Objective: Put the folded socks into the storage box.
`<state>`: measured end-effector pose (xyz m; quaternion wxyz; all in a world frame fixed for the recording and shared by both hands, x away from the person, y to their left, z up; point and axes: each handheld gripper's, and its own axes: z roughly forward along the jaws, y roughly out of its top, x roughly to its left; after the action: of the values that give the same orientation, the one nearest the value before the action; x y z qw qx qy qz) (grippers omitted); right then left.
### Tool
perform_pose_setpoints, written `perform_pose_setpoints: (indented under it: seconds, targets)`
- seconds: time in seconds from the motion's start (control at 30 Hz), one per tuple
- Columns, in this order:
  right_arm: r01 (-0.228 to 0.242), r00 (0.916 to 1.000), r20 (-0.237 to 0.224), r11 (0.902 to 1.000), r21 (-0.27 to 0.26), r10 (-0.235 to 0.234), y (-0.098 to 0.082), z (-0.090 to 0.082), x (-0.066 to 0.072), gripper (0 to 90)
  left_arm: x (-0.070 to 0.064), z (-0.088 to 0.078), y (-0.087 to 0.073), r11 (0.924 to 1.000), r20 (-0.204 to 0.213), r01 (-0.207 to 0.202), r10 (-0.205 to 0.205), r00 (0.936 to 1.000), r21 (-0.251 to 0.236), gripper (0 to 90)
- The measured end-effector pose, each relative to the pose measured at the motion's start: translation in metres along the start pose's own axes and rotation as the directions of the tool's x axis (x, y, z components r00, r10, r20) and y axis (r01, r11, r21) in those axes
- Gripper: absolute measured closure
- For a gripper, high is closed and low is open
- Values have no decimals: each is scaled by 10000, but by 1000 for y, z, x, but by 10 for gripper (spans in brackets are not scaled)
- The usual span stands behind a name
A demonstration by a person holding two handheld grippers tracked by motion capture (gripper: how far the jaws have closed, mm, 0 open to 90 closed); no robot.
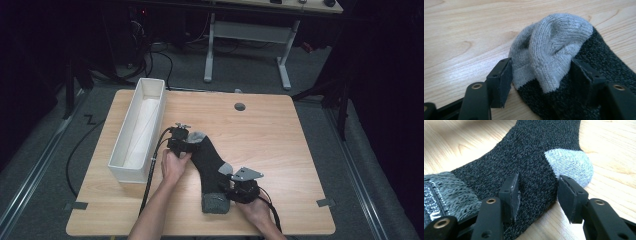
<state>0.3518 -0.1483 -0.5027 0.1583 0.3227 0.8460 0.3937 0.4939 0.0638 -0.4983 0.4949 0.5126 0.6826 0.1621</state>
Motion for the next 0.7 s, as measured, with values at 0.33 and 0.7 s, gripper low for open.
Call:
perform_pose_setpoints:
  seconds: [0.33, 0.7]
  targets:
    - [27, 10000, -4, 9999, 115, -27, 2, 0, 0, 517, -3, -4, 1, 9993, 463, 247, -260, 9986, 277, 615]
    - [100, 9999, 48, 9994, 320, -101, 5, 1, 1, 519, -17, -29, 16, 9983, 1510, 296, -217, 9883, -500, 721]
